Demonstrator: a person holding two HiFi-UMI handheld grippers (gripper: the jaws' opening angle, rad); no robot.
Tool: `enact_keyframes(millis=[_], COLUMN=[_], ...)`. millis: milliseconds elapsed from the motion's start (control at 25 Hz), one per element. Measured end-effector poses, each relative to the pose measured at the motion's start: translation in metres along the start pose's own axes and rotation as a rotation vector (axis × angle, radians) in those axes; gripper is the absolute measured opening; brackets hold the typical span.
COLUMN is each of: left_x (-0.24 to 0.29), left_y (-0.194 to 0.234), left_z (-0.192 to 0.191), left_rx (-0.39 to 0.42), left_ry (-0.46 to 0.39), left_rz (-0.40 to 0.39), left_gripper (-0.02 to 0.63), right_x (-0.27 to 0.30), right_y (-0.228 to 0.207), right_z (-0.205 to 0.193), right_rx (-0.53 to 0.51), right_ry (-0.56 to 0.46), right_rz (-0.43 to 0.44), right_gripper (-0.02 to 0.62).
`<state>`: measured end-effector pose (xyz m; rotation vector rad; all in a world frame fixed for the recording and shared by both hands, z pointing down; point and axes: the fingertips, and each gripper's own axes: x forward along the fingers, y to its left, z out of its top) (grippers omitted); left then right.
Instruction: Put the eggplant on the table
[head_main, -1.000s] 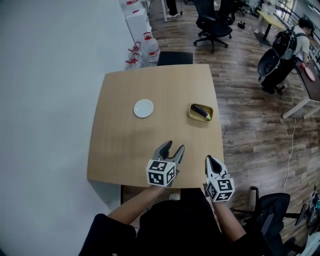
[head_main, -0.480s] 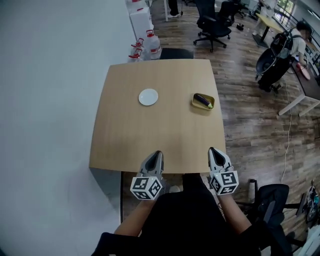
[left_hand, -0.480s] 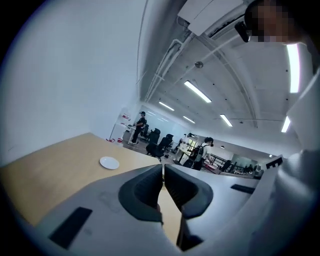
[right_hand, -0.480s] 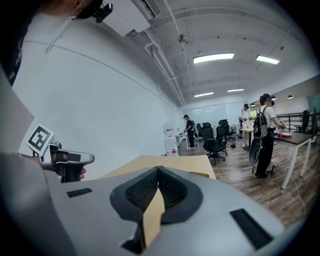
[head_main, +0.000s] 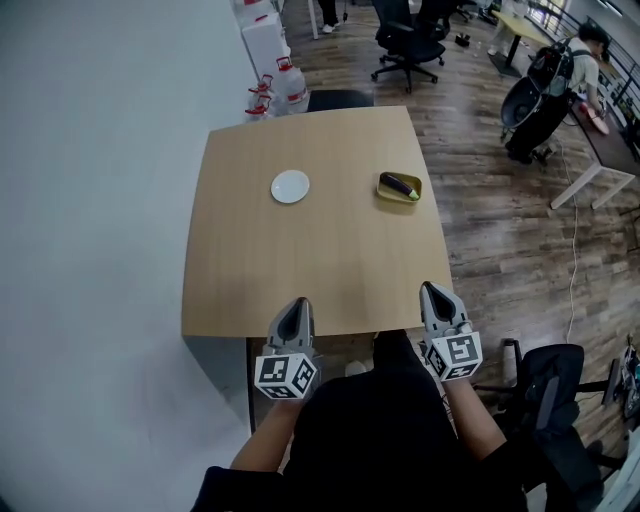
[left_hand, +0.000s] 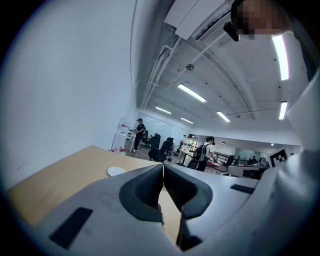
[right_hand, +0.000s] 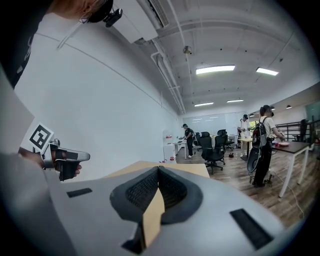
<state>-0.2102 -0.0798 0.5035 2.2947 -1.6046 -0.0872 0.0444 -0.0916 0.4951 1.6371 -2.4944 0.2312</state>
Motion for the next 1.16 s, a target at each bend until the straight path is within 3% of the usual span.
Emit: enact_keyframes(millis=[360, 1160], left_x=[0.003, 0.021], left_y=[0.018, 0.029], left_z=[0.005, 0.018], left_rx=[-0.005, 0.004], left_ry=[-0.024, -0.027], left_rz=[0.040, 0.053], left_gripper=[0.019, 0.020], right_x=[0.001, 0.026], right_y=[-0.010, -0.002], right_z=[0.004, 0.015], right_rx=[-0.045, -0.056], right_ry=[-0.001, 0.004], right_rz=[-0.064, -0.031], right_gripper=[0.060, 0.060])
